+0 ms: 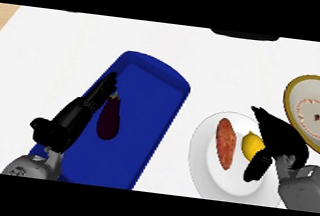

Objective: Pick the lemon from the plate and place it in the bowl

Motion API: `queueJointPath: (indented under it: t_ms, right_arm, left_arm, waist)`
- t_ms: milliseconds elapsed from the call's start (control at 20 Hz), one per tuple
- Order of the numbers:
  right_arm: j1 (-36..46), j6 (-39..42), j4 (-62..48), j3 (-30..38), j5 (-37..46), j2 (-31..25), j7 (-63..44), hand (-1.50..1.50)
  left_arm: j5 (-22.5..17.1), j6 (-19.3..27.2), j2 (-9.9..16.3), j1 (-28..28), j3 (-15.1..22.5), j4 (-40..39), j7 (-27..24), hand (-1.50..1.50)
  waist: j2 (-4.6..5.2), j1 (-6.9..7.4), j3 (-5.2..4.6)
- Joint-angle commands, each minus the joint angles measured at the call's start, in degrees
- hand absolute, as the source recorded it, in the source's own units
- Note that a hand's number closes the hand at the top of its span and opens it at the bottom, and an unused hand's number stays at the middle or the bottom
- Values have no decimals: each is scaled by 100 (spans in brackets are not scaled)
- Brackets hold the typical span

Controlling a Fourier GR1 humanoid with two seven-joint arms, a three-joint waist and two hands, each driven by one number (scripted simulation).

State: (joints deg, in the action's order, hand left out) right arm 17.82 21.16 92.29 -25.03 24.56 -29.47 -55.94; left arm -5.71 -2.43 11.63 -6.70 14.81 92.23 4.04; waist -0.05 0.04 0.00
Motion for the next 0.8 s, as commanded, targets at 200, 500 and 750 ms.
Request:
queueJointPath:
  t_ms: [200,500,750]
  right_arm:
    - [-279,63,-325,268,736,247,-22,-150]
    - [-259,244,-819,618,922,572,321,-150]
    - [-206,-324,-1816,776,1479,884,1235,-150]
  left_arm:
    - [-70,-314,98,226,-217,585,422,0]
    - [159,-293,-328,-362,-345,-123,332,0]
    - [276,-597,-251,-136,-523,-371,-272,0]
  waist:
    - [-3,21,1]
    - [7,-4,0]
    - [11,18,1]
